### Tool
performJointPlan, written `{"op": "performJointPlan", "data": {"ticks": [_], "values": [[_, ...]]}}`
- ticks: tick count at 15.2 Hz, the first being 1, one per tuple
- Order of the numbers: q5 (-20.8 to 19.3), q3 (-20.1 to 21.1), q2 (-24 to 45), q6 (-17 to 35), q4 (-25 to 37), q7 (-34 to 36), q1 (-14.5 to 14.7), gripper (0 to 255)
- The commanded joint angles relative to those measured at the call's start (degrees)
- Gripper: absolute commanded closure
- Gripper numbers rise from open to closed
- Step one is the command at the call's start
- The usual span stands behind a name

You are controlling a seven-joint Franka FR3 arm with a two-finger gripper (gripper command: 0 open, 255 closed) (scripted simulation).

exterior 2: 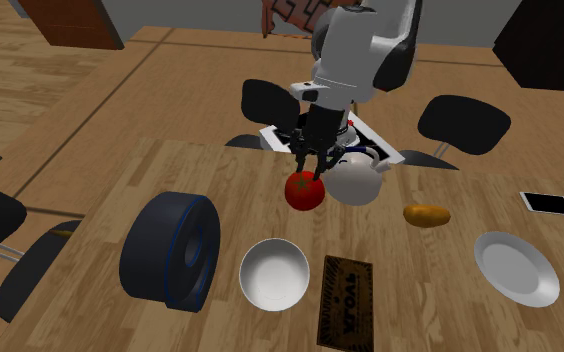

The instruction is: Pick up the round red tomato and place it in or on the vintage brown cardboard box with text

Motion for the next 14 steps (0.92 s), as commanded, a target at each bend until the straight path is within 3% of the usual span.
{"op": "performJointPlan", "data": {"ticks": [1,8,14], "values": [[-0.9,3.08,3.2,0.03,3.57,3.25,-0.81,255],[-7.76,13.88,14.51,-1.43,17.06,14.99,-5.49,255],[-20.23,24.3,27.08,-5.2,31.09,27.93,-10.08,255]]}}
